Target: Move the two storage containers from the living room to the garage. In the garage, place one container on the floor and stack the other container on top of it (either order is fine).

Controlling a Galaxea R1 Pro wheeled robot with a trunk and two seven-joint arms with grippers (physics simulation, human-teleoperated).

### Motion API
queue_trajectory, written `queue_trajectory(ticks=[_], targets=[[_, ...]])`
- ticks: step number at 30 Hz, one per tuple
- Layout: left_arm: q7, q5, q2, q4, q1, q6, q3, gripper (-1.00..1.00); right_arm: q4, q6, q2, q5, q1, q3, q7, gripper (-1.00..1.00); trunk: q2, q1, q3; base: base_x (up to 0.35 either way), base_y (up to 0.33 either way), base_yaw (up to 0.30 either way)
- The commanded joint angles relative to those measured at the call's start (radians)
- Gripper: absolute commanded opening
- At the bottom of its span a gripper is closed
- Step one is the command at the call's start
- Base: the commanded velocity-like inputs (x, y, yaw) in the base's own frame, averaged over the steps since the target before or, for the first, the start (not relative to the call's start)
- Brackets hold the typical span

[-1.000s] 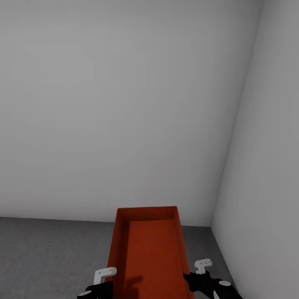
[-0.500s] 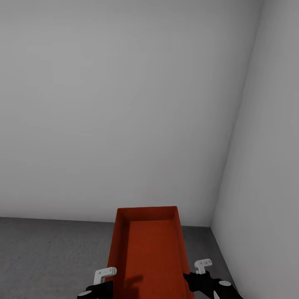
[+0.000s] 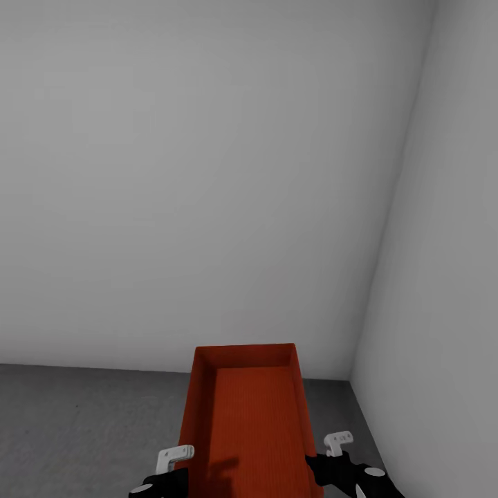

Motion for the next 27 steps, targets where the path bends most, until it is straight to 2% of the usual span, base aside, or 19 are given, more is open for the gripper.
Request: queue_trajectory(ticks=[1,10,27], targets=[[0.02,-0.04,-0.001,-0.003,0.0,-0.072,0.001,-1.0,0.0,0.006,0.0,-0.038,-0.001,-0.006,0.045,-1.0,-0.001,0.0,-0.002,0.0,0.0,0.0],[0.02,-0.04,-0.002,-0.003,0.0,-0.072,0.001,-1.0,0.0,0.006,0.0,-0.039,-0.001,-0.007,0.045,-1.0,-0.001,0.0,-0.002,0.054,-0.037,0.0],[0.02,-0.04,-0.002,-0.003,0.0,-0.072,0.001,-1.0,0.0,0.006,0.0,-0.039,-0.001,-0.007,0.045,-1.0,-0.001,0.0,-0.002,0.268,-0.178,0.0]])
